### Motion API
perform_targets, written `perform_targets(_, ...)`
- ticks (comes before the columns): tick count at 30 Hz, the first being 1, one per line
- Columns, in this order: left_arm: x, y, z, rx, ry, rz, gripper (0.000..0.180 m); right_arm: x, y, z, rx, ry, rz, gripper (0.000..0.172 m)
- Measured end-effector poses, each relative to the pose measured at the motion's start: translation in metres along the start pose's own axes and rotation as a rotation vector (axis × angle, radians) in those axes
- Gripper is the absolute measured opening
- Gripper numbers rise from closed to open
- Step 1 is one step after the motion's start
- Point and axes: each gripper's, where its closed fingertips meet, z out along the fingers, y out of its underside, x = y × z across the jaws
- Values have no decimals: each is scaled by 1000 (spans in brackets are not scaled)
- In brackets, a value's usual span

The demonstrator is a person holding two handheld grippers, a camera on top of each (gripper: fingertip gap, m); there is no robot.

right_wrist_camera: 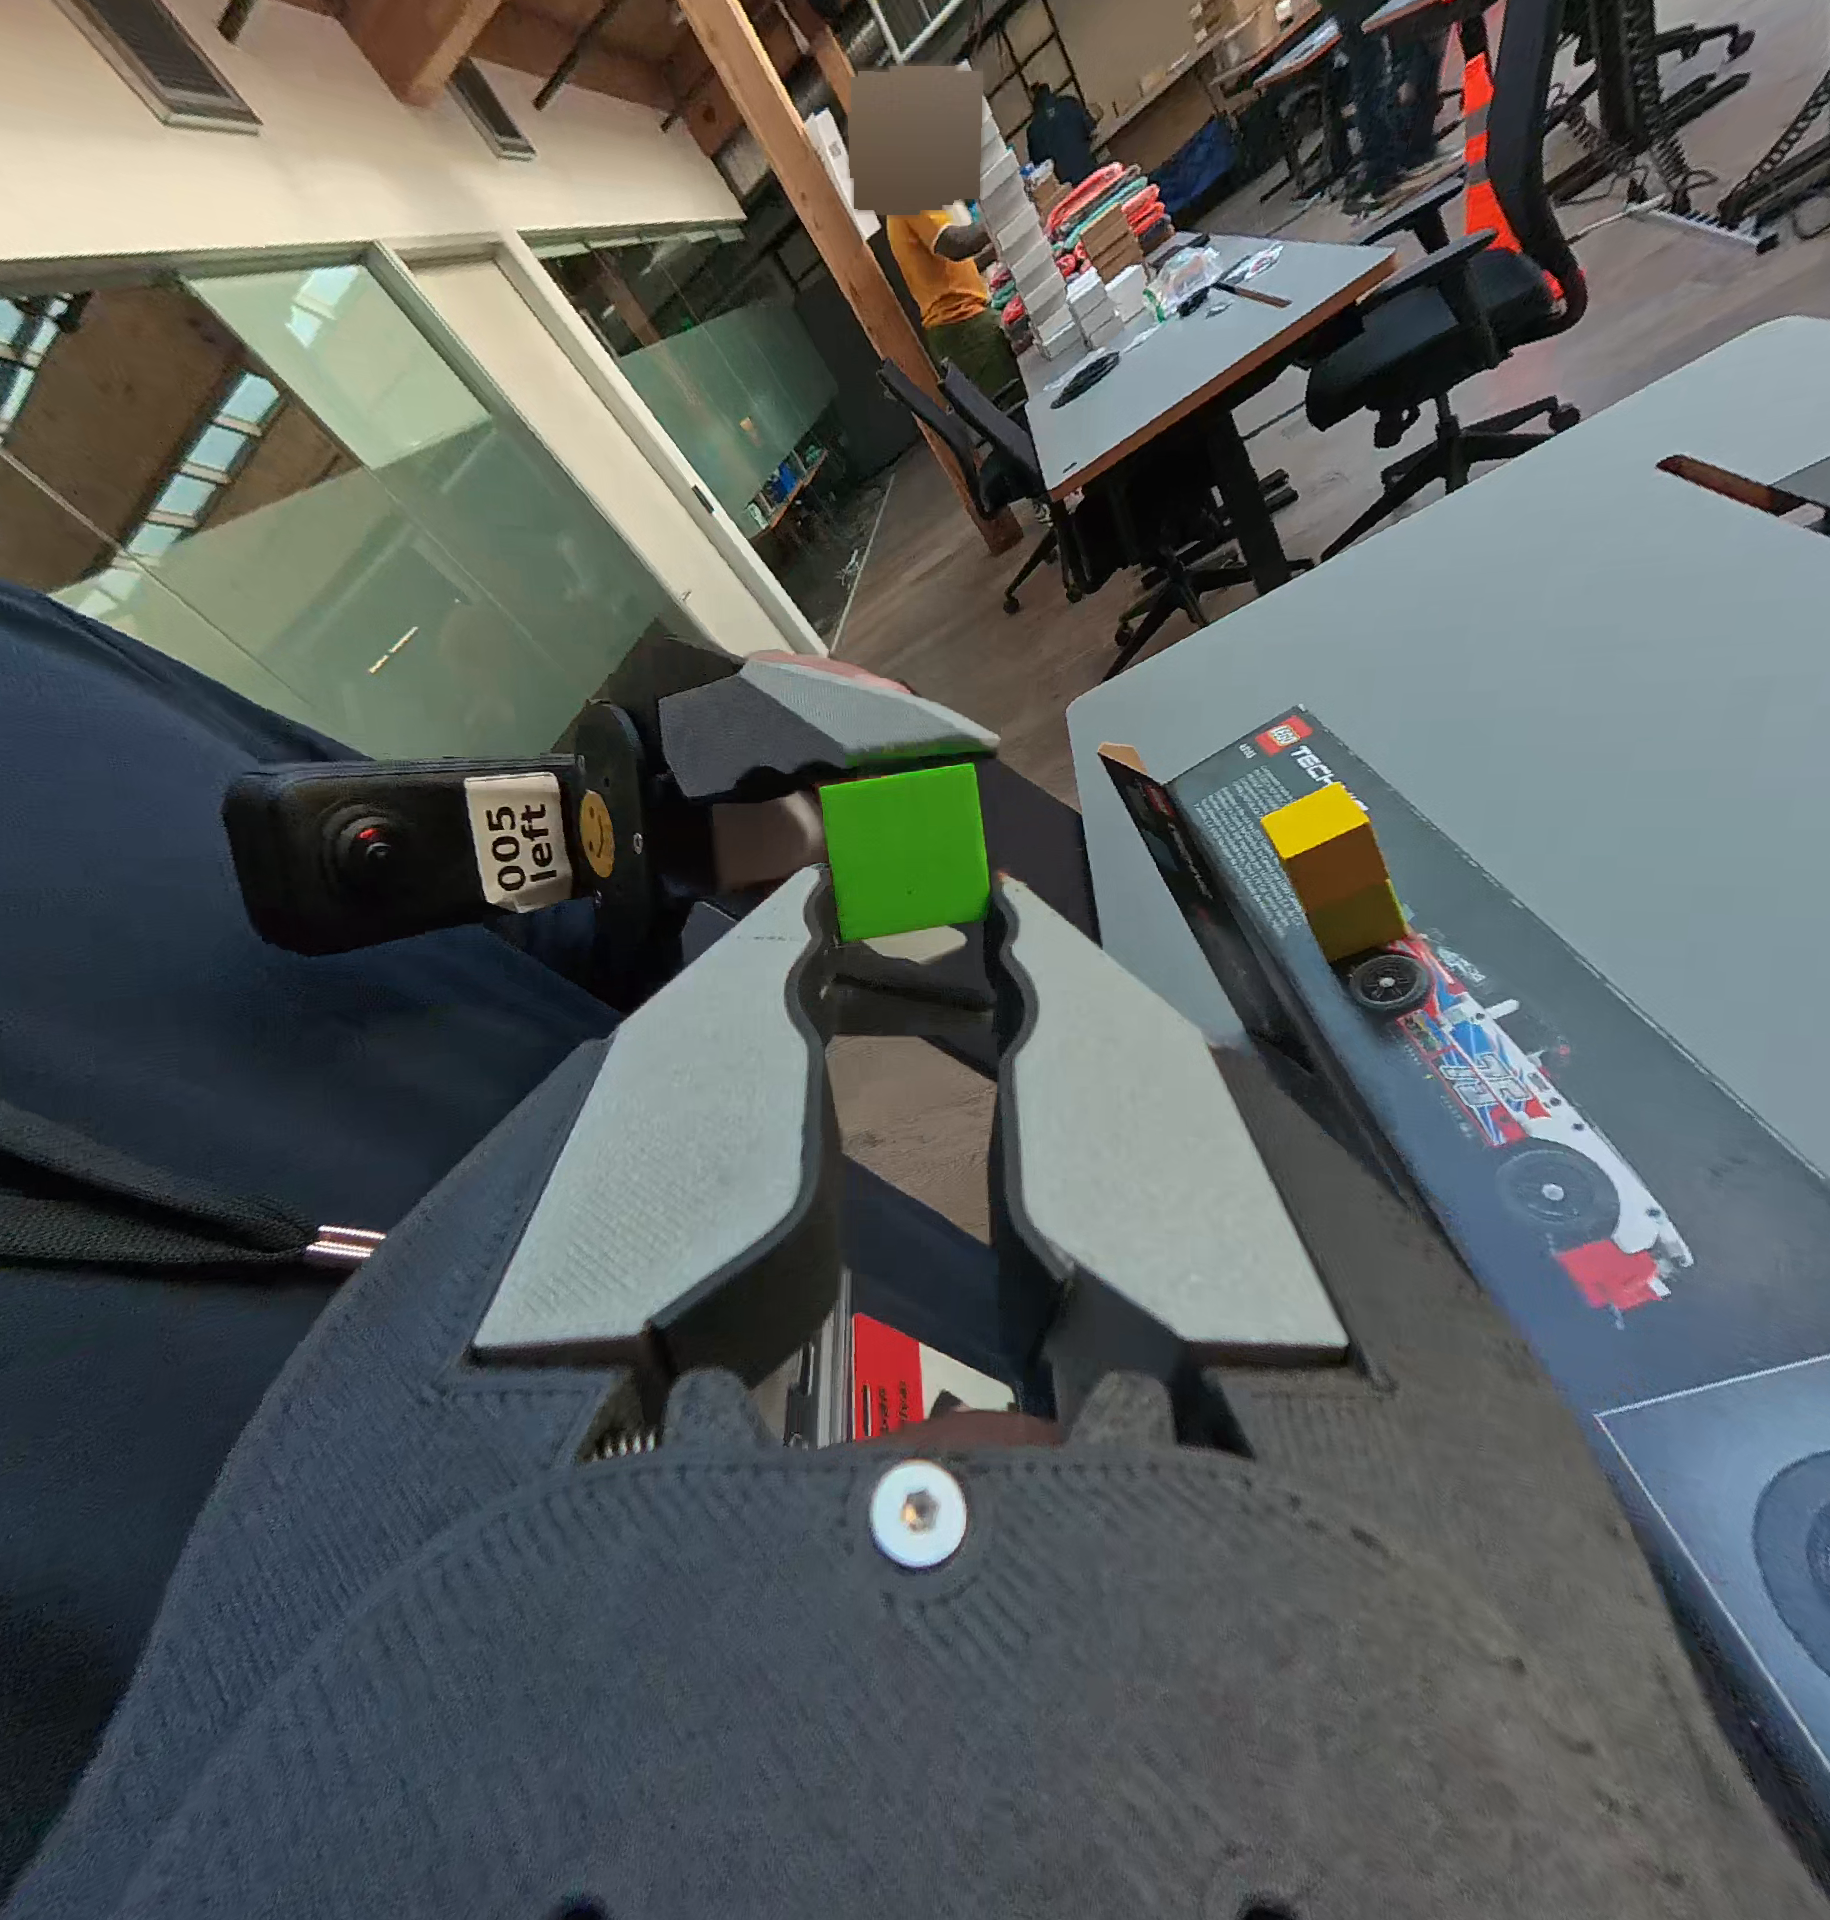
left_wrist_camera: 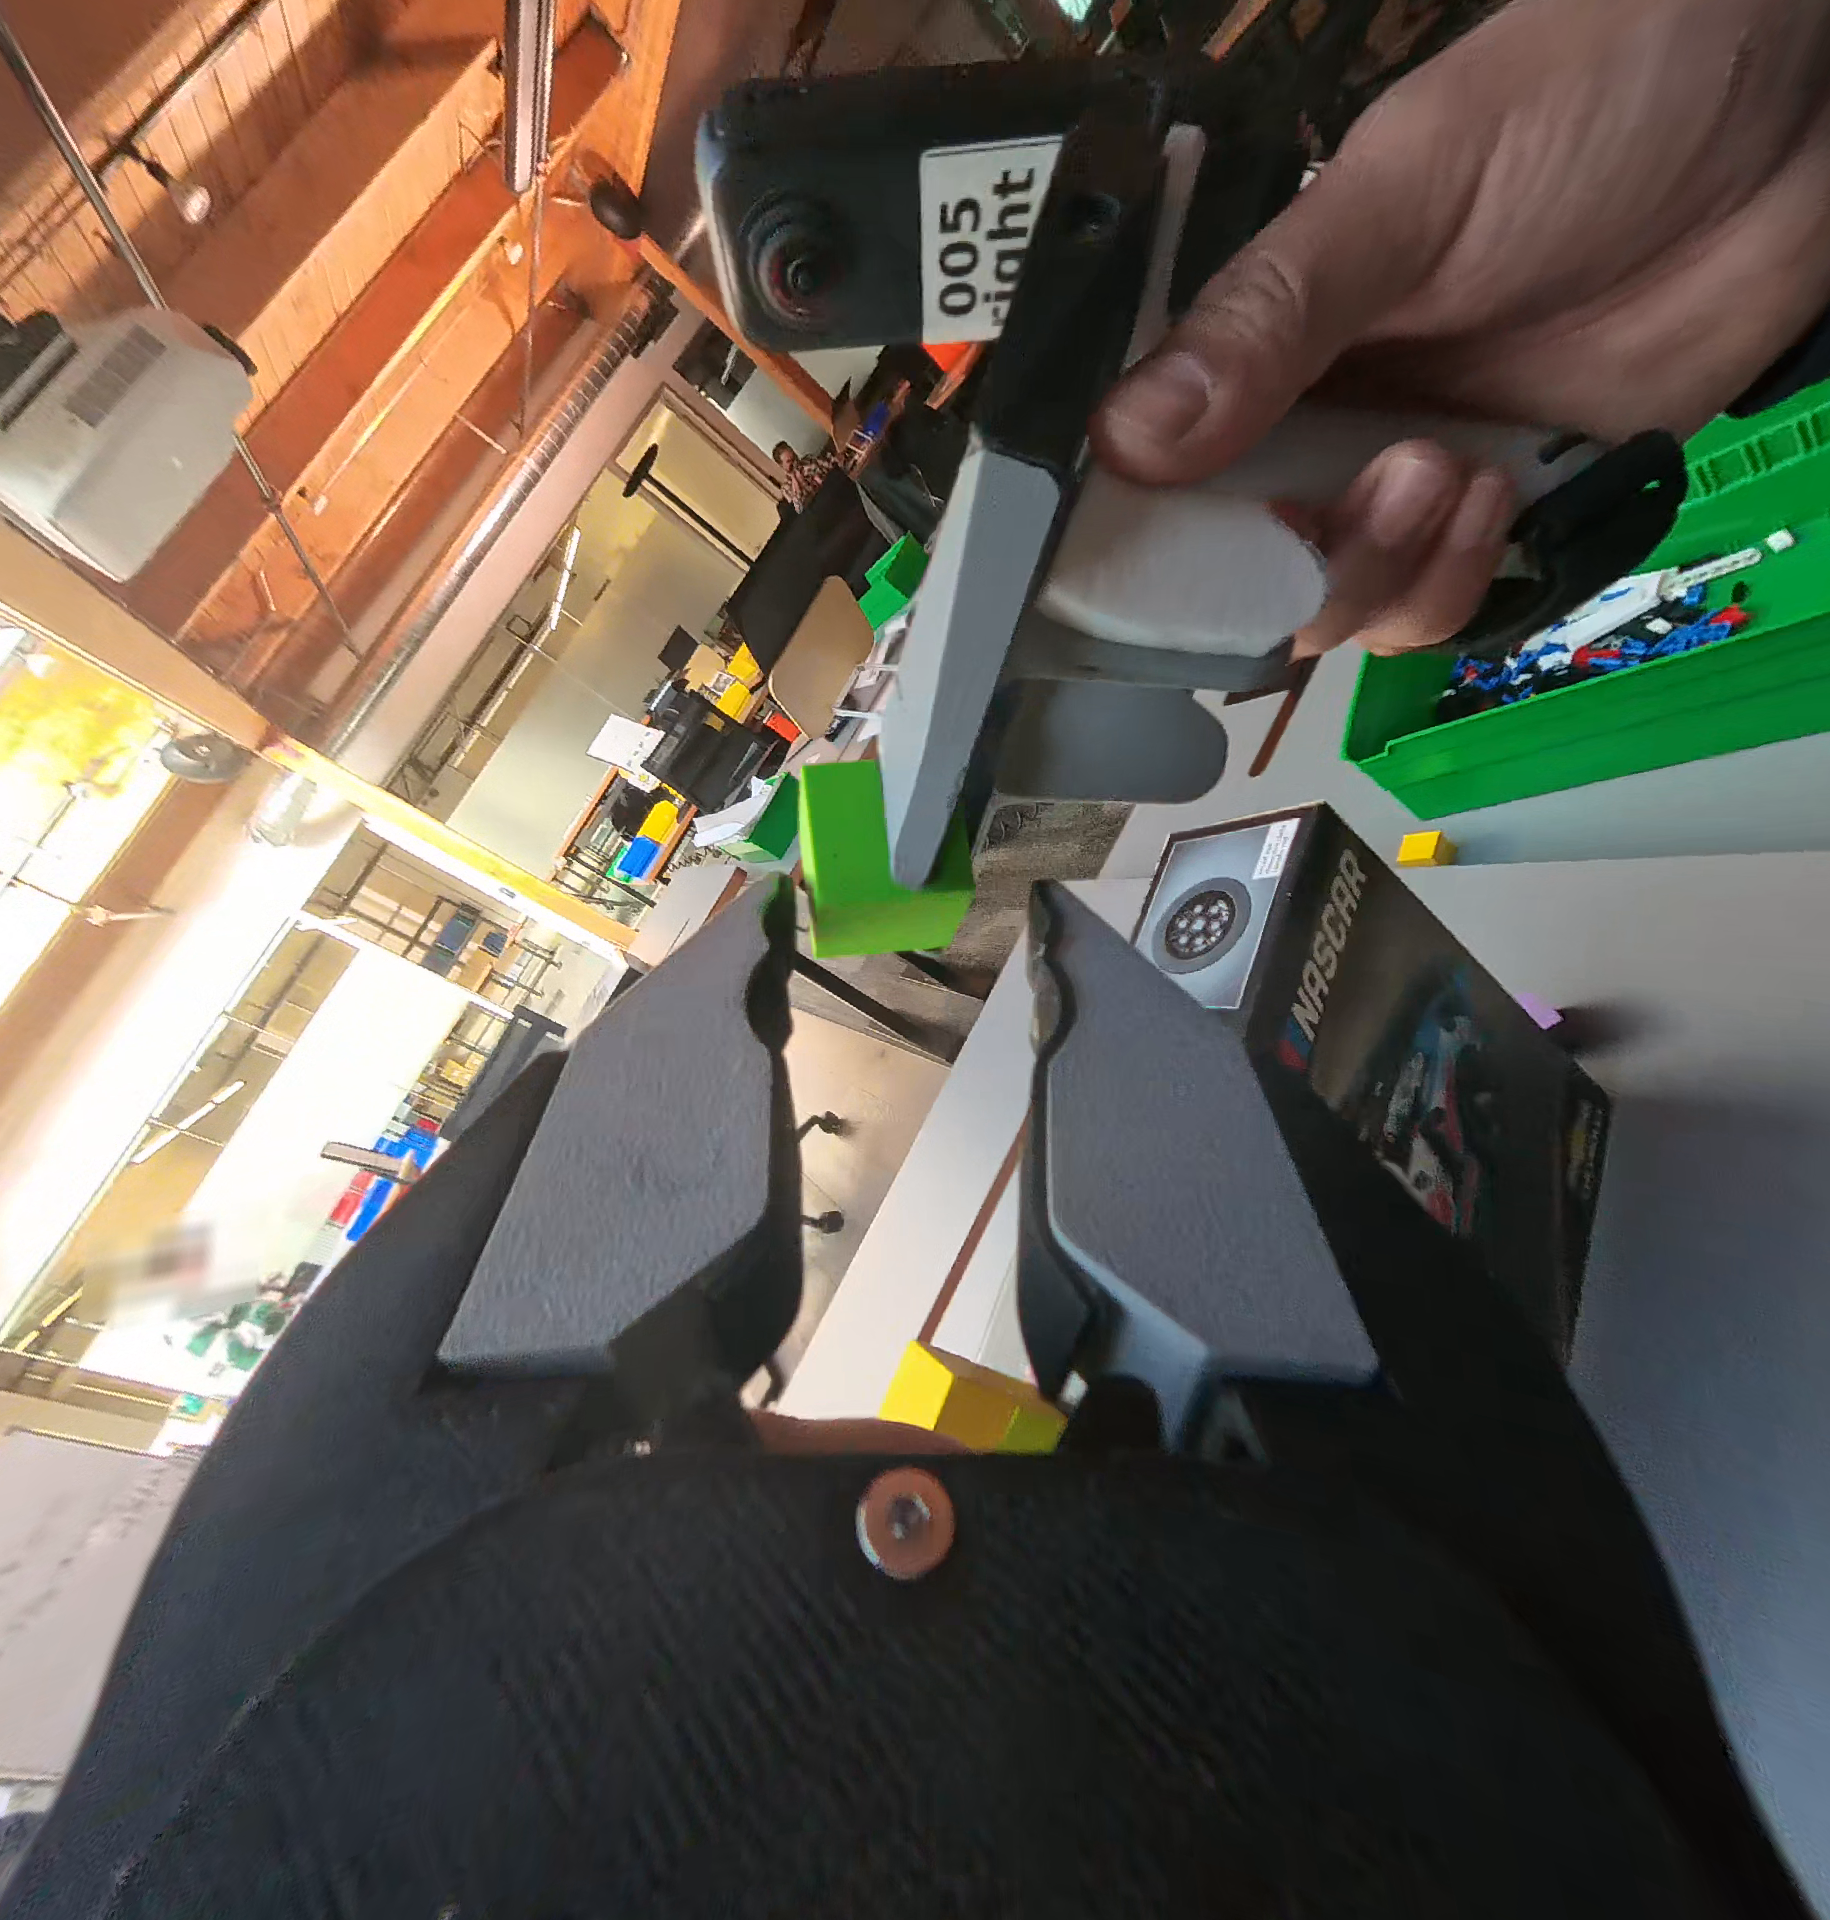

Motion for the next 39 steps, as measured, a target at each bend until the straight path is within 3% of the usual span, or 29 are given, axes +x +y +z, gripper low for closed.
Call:
perform_targets(2,-4,-2,-1,13,-39,22,29,-3,2,2,-7,-30,23,25)
perform_targets(12,-22,-1,-6,60,-127,-151,26,-9,-22,4,199,-142,130,25)
perform_targets(20,-25,11,-12,39,-147,-274,27,-4,-22,17,176,-137,141,24)
perform_targets(24,-30,23,-29,62,-121,-398,32,11,-21,27,114,-28,46,24)
perform_targets(29,-35,80,-58,-62,-82,-604,39,65,-8,35,-110,245,-164,24)
perform_targets(33,-23,115,-69,-147,-24,-763,39,90,5,58,-288,313,-295,24)
perform_targets(39,4,123,-78,-158,113,-948,39,110,11,84,-398,321,-374,24)
